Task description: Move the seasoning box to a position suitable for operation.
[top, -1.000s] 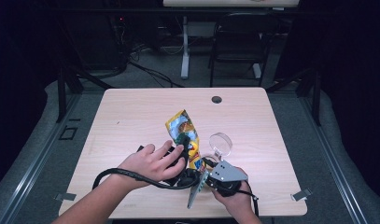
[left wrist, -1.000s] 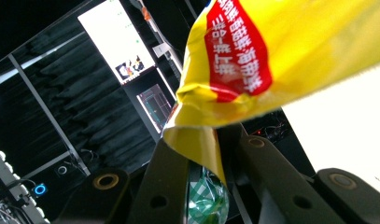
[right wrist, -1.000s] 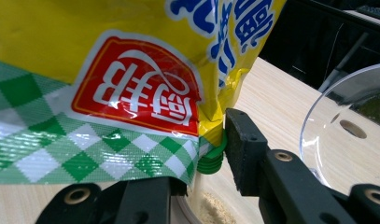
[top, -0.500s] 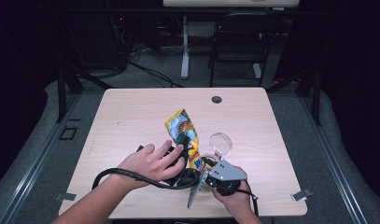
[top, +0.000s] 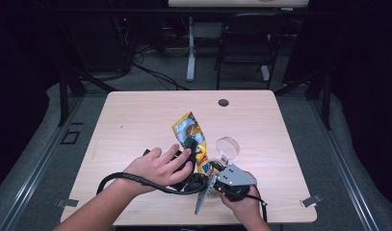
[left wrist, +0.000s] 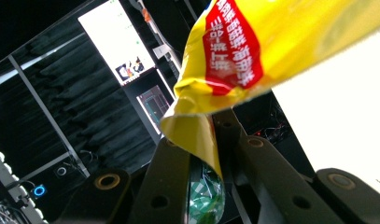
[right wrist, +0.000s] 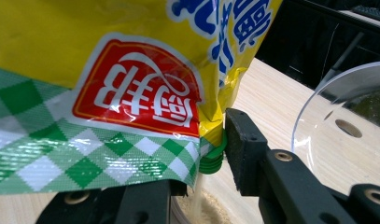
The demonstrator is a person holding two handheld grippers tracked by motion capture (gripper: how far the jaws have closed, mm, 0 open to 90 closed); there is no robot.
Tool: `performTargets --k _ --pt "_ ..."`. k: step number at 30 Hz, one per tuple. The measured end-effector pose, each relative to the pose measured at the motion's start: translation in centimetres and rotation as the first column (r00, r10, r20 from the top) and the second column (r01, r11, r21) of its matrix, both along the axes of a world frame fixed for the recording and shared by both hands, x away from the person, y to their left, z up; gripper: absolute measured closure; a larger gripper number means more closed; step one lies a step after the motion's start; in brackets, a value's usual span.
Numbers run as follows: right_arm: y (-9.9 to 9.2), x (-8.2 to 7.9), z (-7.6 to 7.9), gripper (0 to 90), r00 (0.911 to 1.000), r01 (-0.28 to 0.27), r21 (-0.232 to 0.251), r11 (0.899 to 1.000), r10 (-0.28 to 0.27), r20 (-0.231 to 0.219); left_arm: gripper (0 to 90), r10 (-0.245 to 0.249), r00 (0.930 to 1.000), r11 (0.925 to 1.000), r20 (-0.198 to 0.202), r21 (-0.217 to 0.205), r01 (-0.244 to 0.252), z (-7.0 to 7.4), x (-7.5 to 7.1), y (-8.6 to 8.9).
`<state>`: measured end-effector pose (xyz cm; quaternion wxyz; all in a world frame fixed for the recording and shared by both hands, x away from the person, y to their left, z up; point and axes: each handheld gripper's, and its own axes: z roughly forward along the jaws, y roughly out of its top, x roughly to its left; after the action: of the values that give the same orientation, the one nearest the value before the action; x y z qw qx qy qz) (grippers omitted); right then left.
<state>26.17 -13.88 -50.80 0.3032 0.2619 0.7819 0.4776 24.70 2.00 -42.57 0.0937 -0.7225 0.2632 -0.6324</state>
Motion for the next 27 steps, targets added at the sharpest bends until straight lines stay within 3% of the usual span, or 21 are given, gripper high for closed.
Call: performTargets --k 13,14,15,24,27 --pt "-0.44 -0.27 0.1 71.2 1.0 0.008 -0.002 1.0 -0.008 -0.002 86.9 -0.028 0.9996 0.9996 -0.003 -0.009 0.027 0.01 0.0 -0.16" --pt "-0.42 -0.29 0.08 71.3 1.0 0.007 0.0 1.0 -0.007 -0.003 86.9 -0.009 1.0 0.9999 -0.003 0.011 0.009 0.12 -0.11 -0.25" --pt "-0.4 -0.27 0.05 71.3 1.0 0.005 0.003 1.0 -0.005 -0.005 86.9 -0.017 0.9998 0.9998 -0.011 -0.007 0.017 0.02 -0.05 -0.2" --pt "-0.15 -0.23 0.0 71.3 0.9999 -0.005 0.006 1.0 0.005 -0.01 86.8 -0.006 1.0 0.9999 0.003 0.016 0.005 0.14 -0.26 -0.16" --pt "-0.02 -0.2 -0.02 71.2 0.9999 -0.008 0.01 1.0 0.008 -0.01 86.8 -0.022 0.9997 0.9997 0.001 -0.002 0.022 0.03 -0.16 -0.02"
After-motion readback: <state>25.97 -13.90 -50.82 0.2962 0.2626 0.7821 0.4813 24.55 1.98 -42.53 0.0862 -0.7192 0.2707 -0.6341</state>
